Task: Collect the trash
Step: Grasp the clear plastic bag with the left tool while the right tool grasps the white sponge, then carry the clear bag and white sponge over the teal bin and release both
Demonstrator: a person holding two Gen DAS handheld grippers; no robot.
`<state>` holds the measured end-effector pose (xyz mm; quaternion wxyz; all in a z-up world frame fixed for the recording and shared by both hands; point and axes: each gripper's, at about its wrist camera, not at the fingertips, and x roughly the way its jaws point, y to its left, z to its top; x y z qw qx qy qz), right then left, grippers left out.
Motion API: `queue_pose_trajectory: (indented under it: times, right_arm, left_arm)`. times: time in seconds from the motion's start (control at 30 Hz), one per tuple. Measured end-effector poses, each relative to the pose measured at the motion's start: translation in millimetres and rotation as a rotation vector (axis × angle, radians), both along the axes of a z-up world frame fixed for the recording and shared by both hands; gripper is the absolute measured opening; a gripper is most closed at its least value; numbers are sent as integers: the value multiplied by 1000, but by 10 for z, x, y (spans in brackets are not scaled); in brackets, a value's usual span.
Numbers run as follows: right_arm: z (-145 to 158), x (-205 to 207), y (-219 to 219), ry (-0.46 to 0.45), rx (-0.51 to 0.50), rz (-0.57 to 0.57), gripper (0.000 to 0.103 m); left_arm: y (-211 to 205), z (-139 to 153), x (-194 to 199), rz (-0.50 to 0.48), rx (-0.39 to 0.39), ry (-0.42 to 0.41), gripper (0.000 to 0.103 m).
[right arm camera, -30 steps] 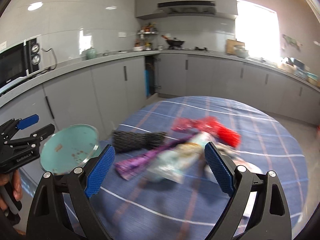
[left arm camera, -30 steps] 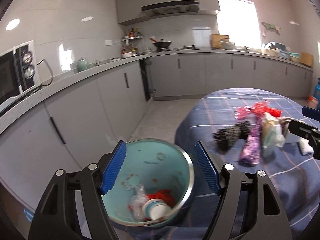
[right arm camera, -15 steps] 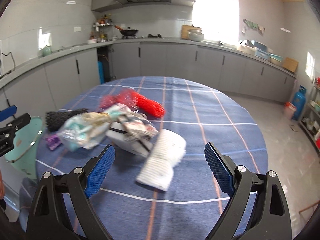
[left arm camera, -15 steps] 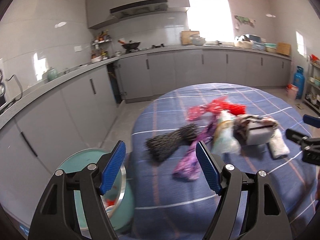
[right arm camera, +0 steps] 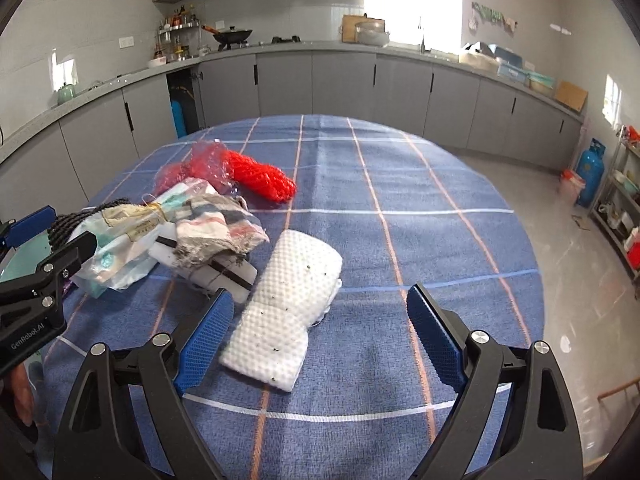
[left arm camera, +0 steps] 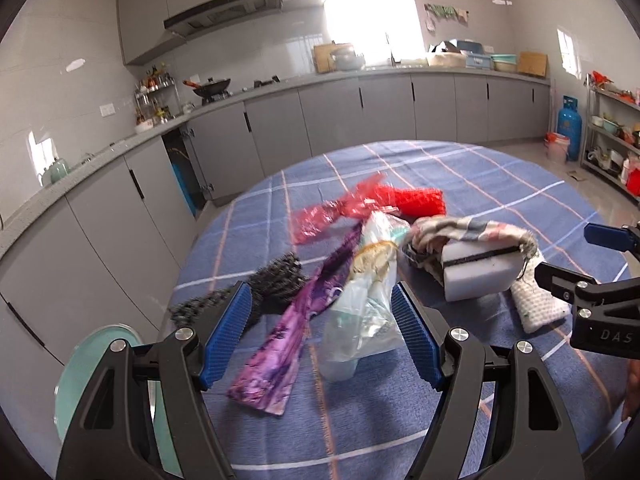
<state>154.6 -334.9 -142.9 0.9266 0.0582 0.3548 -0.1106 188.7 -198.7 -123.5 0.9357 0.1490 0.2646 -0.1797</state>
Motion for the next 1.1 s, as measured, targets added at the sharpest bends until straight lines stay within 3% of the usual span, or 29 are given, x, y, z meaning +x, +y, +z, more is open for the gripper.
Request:
queue_pose_trajectory:
  times: [0.13, 0.17, 0.2, 0.23, 0.3, 0.4, 0.73, 1.1]
  right_arm:
    - [-144, 97, -22, 65, 56, 29, 67]
    - [-159, 105, -15, 73, 71, 50, 51]
    - [-154, 99, -16, 72, 88, 64, 39]
    - [-158, 90, -12, 78, 104, 83, 34]
    - [-134, 52, -12, 70, 113, 95, 21]
    - [-55, -35, -31, 45, 103, 89, 14]
    - [346, -270, -195, -90, 46, 21, 14]
    - [748, -336, 134, -220, 57, 150, 14]
  left_arm:
    - [-66, -82, 47, -23, -12, 49, 69]
    - [-91, -108, 57, -36, -13, 65, 65]
    - [-107, -127, 58, -49, -13, 79, 53]
    - [-130, -150, 67, -67, -13, 98, 43]
    - [-173, -183, 75, -92, -17, 122, 35]
    - [-205, -165, 13, -108, -17, 106, 31]
    - [93, 321, -278, -90, -96, -12, 29]
    - [456, 662, -454, -15, -135, -94, 29]
